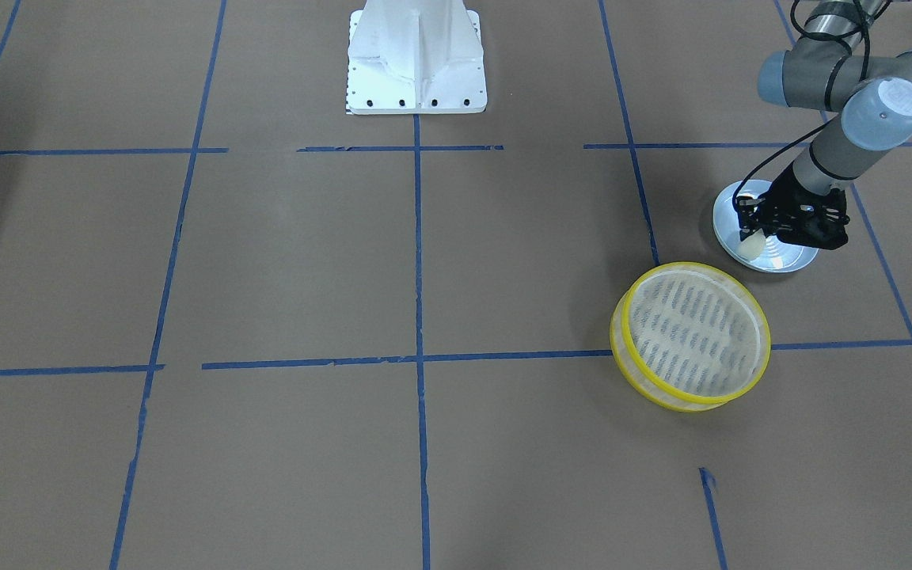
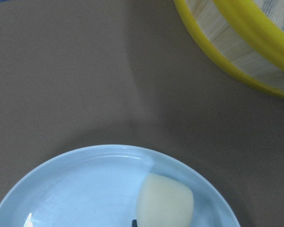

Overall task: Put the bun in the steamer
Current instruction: 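Lift the bun with the left gripper and carry it over the steamer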

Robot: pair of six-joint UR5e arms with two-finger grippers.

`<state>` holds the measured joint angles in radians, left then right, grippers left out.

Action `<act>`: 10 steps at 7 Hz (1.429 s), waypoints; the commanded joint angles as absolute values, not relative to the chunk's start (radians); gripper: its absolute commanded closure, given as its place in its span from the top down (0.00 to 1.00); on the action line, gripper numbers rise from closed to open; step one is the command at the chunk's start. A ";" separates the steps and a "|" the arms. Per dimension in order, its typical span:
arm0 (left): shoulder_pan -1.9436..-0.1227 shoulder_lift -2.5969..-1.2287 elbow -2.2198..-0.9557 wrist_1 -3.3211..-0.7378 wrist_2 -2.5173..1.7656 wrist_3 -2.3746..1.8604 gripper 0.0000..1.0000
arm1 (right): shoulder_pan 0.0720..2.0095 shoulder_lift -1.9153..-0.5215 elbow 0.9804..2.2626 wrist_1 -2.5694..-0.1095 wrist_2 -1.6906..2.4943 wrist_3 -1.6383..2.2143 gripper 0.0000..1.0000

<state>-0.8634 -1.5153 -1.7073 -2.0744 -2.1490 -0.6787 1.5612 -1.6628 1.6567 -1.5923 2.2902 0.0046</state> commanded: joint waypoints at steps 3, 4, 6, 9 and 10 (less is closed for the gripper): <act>-0.929 -1.419 -1.881 -2.019 -2.241 -0.582 0.30 | 1.560 -1.663 1.657 -1.592 2.290 0.005 1.00; -0.998 -1.425 -1.955 -1.908 -2.243 -0.543 0.29 | 1.560 -1.663 1.657 -1.592 2.290 0.005 1.00; -1.095 -1.547 -2.072 -1.495 -2.238 -0.375 0.29 | 1.562 -1.663 1.657 -1.592 2.290 0.005 1.00; -1.140 -1.918 -1.987 -1.160 -2.229 -0.371 0.27 | 1.562 -1.663 1.657 -1.592 2.290 0.005 1.00; -1.112 -2.050 -1.838 -1.164 -2.243 -0.383 0.26 | 1.560 -1.663 1.657 -1.592 2.290 0.005 1.00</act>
<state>-1.1309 -1.8957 -1.9728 -1.1961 -2.2321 -0.3750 1.5609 -1.6628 1.6567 -1.5923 2.2902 0.0046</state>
